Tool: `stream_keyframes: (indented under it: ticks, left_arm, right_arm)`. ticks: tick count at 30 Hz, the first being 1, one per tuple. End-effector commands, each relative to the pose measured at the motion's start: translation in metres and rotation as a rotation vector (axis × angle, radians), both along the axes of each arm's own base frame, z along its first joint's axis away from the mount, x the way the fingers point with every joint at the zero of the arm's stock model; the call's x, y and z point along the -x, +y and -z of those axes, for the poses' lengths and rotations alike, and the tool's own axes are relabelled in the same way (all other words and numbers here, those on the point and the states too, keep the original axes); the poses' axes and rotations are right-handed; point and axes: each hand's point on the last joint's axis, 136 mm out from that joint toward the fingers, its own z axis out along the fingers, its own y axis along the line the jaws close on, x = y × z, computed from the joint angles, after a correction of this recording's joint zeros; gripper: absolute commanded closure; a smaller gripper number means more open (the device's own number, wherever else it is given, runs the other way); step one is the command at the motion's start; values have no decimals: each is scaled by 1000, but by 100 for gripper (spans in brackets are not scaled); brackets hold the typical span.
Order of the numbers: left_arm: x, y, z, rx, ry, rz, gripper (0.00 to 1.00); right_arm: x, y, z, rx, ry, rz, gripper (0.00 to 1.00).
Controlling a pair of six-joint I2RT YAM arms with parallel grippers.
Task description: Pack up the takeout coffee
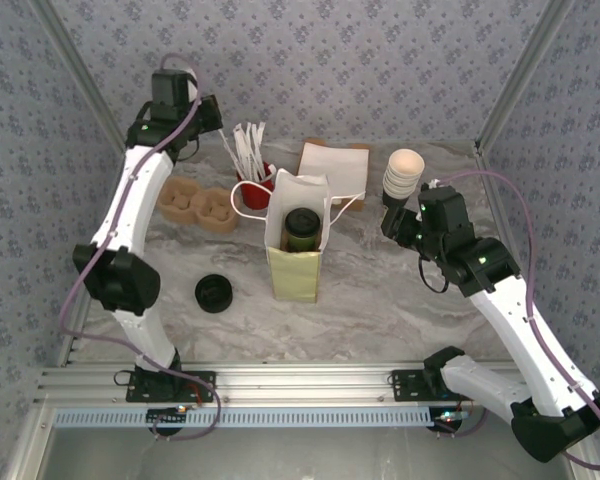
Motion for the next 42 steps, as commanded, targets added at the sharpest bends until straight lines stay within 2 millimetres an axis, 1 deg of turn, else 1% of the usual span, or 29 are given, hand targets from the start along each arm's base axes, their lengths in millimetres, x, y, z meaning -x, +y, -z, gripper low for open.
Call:
stream_keyframes:
  ticks: [1, 5, 8, 11, 16, 19, 21, 22, 24, 27, 31, 34, 35, 37, 42]
  left_arm:
    - [37, 2, -53, -29, -99, 18, 99]
    - [76, -2, -98, -37, -193, 49, 100]
    - [110, -8, -132, -32, -278, 75, 100]
    - [141, -16, -160, -14, -354, 114, 100]
    - [189, -34, -197, 45, -449, 216, 100]
    - [213, -46, -211, 101, -480, 288, 100]
    - [227, -56, -219, 134, -498, 342, 100]
    - [234, -61, -222, 150, -504, 367, 100]
    - [244, -72, -224, 172, -507, 418, 100]
    - [254, -87, -219, 196, -484, 479, 100]
    - [258, -106, -205, 230, -449, 537, 100]
    - [256, -115, -195, 237, -423, 553, 100]
    - [253, -119, -186, 236, -400, 557, 100]
    - [251, -126, -175, 241, -370, 564, 100]
    - [253, -141, -140, 242, -289, 595, 100]
  right_arm:
    - [2, -2, 0, 10, -8, -8, 49]
    - [2, -2, -2, 7, -14, -8, 49]
    - [2, -3, -4, 5, -20, -6, 49]
    - [2, -3, -5, 6, -23, -4, 49]
    - [-3, -5, -5, 16, -26, 12, 49]
    - [-12, -7, -5, 49, -38, 9, 49]
    - [-19, -9, -1, 62, -28, 16, 48]
    - [-25, -9, -13, 54, -55, 18, 48]
    - [-36, -11, -14, 56, -53, 21, 48]
    - [-54, -14, -19, 57, -59, 16, 49]
    - [-77, -19, -30, 54, -75, 26, 50]
    - [-91, -18, -38, 40, -94, 17, 51]
    - [-96, -18, -39, 37, -95, 13, 51]
    - [-106, -13, -40, 28, -92, -14, 51]
    - [-131, 7, -39, 20, -75, -105, 52]
